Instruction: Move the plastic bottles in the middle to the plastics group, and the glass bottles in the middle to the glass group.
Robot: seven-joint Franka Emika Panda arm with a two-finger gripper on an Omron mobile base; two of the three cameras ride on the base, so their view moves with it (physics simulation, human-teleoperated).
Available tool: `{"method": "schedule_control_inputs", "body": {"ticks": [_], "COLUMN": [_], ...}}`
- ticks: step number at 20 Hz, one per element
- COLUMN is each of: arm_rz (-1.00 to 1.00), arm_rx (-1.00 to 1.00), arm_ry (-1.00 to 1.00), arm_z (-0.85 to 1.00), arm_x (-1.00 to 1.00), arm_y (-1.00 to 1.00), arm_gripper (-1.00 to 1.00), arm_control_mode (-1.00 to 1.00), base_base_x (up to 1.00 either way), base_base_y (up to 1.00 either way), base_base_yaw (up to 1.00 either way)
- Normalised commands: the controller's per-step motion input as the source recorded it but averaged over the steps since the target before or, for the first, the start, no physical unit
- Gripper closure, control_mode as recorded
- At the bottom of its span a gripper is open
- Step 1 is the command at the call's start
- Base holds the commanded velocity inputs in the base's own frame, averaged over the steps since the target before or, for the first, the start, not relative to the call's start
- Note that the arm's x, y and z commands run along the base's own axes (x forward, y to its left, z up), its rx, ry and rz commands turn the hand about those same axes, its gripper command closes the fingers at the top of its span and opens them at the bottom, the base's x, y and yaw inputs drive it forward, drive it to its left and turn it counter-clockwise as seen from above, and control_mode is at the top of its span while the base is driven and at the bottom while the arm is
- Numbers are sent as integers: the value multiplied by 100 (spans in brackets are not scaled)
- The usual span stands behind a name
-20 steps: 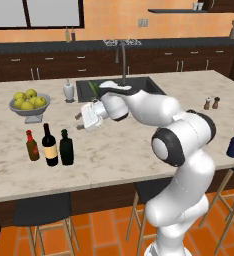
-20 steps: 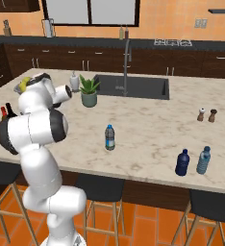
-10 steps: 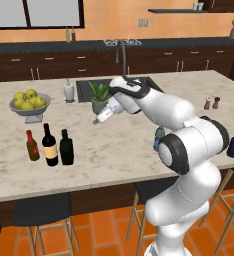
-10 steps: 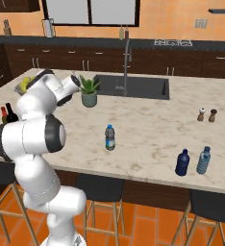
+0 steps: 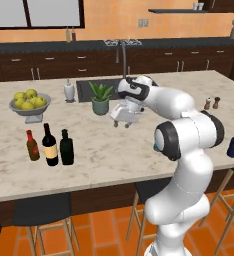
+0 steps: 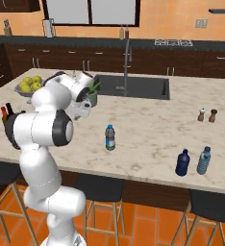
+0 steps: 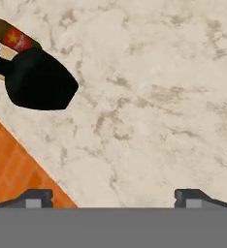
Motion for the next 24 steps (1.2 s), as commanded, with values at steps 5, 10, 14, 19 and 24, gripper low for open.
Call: {"method": "schedule_control_inputs", "body": {"ticks": [5,10,14,19,24], "arm_rz": [-60,-58,-54,-36,-9], "arm_rx": [-48,-44,-40,-9,11], "arm_ry": [24,10,13,-11,-10], "arm_z": [-31,-4,4,7,12], "arm_x": [-1,-19,-12,-27,-58], "arm_y": [-44,-35,-44,-51,-42], "arm_gripper": [-100,-100,-100,-100,-100], "arm_control_mode": [-100,-100,-100,-100,-100], "base_base_x": [0,0,0,0,0], "base_base_y": [0,0,0,0,0], "base_base_yaw": [0,0,0,0,0]}}
